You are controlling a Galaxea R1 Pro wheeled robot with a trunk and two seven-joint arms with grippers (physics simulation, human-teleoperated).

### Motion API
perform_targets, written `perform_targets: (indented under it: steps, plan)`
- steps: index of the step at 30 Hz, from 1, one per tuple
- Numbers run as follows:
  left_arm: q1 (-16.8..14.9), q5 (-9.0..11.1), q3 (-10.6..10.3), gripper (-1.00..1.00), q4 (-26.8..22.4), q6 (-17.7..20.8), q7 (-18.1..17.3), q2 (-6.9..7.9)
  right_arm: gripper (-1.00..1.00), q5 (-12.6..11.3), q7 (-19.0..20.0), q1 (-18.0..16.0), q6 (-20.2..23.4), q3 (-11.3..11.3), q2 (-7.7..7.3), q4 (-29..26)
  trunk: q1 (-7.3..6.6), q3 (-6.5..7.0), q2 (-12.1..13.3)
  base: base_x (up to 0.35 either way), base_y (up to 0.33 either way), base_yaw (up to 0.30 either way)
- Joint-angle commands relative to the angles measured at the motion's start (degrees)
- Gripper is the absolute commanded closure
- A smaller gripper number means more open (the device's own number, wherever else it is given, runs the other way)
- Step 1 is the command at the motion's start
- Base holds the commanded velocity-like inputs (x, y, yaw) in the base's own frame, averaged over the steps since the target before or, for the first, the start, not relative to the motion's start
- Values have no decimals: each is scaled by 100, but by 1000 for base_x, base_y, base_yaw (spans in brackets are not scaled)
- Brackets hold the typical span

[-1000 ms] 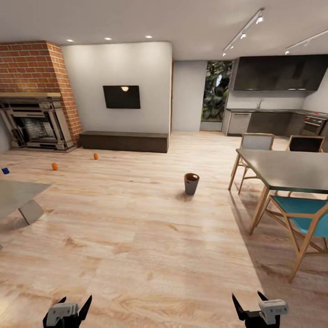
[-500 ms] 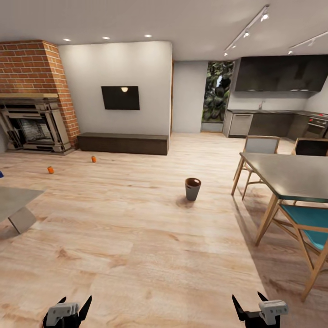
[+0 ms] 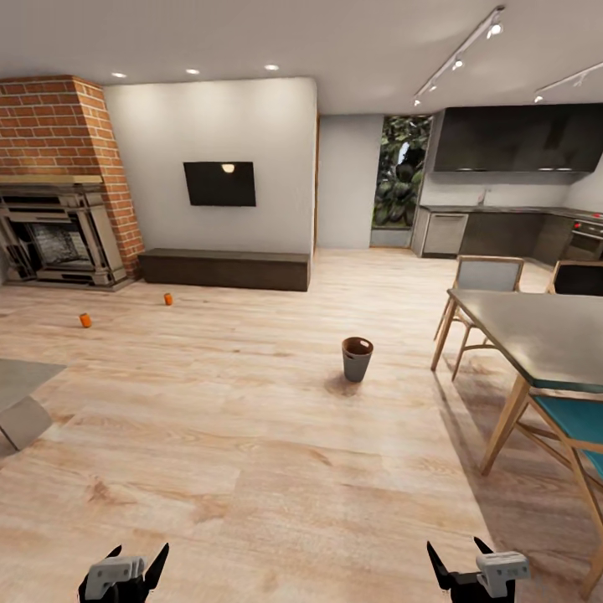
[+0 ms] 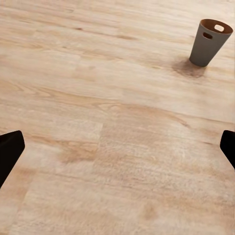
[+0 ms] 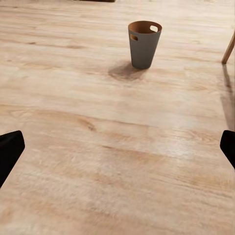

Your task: Put the three can of soda from the living room inside the tash can in the kitchen.

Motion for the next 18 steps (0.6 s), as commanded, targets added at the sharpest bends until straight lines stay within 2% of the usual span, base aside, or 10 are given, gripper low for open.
perform_targets:
  steps: [1, 18]
  plan:
    - [0, 0, 0, -100, 0, 1, 0, 0, -100, 0, 0, 0, 0, 0, 0, 0, 0, 1, 0, 289, 0, 0]
    - [-8, -12, -2, -100, 105, 35, -4, 0, -100, -61, -17, 0, -2, -31, 0, 1, 0, 3, 0, 283, 0, 0]
